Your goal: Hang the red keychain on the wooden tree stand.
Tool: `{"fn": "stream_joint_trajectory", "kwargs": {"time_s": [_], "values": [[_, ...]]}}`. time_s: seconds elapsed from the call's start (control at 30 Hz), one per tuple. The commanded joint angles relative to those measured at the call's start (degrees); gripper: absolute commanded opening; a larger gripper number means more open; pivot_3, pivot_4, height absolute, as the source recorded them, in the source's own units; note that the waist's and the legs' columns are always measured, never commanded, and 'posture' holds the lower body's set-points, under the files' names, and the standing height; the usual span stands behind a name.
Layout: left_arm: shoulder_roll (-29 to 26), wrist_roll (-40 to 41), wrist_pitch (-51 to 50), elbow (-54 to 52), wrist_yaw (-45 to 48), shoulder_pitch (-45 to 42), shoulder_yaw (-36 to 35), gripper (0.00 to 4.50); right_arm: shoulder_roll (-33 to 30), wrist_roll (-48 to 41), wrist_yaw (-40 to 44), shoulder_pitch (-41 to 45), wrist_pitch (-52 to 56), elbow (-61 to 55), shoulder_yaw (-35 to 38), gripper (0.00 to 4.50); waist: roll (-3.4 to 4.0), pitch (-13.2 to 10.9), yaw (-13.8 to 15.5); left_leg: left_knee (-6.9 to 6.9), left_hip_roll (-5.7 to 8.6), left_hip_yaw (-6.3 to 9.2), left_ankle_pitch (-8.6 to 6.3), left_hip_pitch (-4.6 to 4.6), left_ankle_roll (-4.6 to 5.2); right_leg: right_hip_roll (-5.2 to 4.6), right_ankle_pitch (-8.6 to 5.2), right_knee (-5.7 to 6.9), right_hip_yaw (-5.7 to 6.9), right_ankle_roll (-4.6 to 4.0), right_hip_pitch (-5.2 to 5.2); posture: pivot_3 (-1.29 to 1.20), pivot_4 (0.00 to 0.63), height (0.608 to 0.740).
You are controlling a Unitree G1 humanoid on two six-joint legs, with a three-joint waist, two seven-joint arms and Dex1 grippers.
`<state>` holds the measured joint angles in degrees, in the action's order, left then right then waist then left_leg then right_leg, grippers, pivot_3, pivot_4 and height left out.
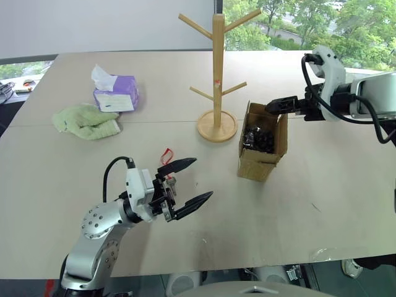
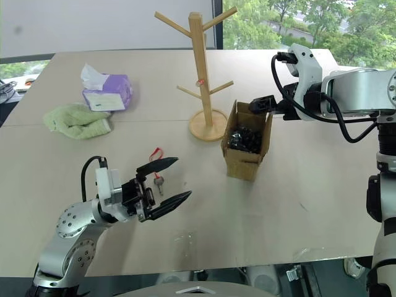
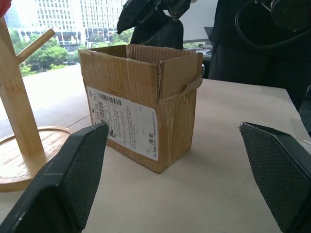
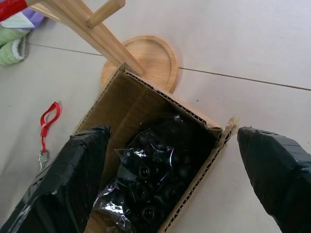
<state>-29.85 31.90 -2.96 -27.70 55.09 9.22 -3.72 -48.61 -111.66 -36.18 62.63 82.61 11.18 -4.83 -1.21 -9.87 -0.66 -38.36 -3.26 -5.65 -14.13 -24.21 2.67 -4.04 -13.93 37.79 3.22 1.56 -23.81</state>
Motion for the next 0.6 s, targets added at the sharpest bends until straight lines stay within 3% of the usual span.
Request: {"fn": "stream_joint_trajectory", "kwargs": {"time_s": [0.03,0.33,0.6], "values": [[0.2,0.5,0.5,-2.4,-0.8,-0.2,0.2,4.5,-2.0,-1.3,3.1,-0.2,1.0,-1.1,-1.1,4.49,0.0,0.0,0.0,0.0,0.0,0.0,0.0,0.0,0.0,0.0,0.0,0.0,-0.01,0.0,0.0,0.0,0.15,0.74],[0.2,0.1,0.6,-3.1,-1.7,0.5,0.5,4.5,-3.8,-1.3,4.6,-1.2,1.1,0.5,-3.7,4.49,0.0,0.0,0.0,0.01,-0.01,0.02,0.0,-0.05,0.0,-0.01,0.0,-0.03,0.01,0.0,-0.04,0.0,0.15,0.74],[0.5,-0.3,0.8,-3.6,-3.0,0.8,1.0,4.5,0.0,-1.3,2.0,-6.0,-1.1,-1.1,-2.7,4.49,0.0,0.0,0.0,0.0,-0.01,0.08,0.0,-0.2,0.0,-0.01,0.0,-0.07,0.05,0.0,-0.14,0.0,0.15,0.74]]}}
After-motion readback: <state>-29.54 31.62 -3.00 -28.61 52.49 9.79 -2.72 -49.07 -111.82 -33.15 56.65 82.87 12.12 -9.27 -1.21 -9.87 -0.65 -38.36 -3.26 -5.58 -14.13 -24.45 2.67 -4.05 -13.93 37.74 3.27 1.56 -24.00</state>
